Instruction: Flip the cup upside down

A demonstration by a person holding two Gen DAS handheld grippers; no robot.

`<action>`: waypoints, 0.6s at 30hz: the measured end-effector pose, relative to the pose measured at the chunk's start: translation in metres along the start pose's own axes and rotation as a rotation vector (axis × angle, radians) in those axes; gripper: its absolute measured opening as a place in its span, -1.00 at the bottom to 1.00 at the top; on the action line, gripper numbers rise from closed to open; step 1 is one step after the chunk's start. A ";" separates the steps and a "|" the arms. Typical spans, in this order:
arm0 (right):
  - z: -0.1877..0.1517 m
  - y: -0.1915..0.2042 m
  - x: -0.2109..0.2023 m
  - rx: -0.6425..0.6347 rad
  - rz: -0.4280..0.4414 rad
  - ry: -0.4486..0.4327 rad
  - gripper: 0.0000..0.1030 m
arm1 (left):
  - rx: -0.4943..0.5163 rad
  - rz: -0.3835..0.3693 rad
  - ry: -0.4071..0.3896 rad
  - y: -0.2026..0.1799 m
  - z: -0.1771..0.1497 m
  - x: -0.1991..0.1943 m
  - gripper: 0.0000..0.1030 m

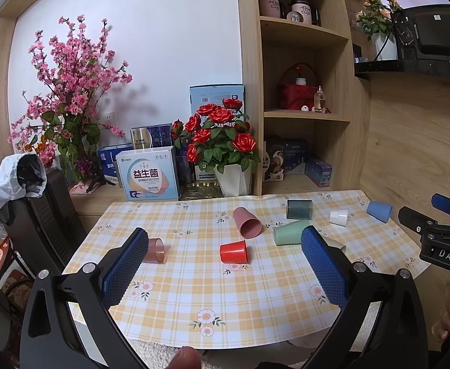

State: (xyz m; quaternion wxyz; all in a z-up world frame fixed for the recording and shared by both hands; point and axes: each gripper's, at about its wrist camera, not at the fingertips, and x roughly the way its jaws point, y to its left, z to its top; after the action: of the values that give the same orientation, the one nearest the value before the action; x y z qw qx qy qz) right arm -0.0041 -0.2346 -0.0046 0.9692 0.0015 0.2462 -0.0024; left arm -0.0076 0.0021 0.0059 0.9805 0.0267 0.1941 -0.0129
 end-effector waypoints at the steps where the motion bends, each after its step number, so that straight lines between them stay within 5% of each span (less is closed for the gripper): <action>1: 0.000 0.000 0.000 0.000 0.000 0.000 0.71 | 0.000 0.001 0.000 0.000 -0.001 0.000 0.88; 18: -0.001 0.000 0.000 0.000 0.000 0.000 0.71 | 0.000 0.001 0.000 0.000 -0.001 0.001 0.88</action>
State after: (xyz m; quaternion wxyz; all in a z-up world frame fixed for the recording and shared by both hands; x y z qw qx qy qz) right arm -0.0042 -0.2343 -0.0053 0.9692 0.0013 0.2462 -0.0025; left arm -0.0073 0.0019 0.0045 0.9806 0.0267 0.1939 -0.0123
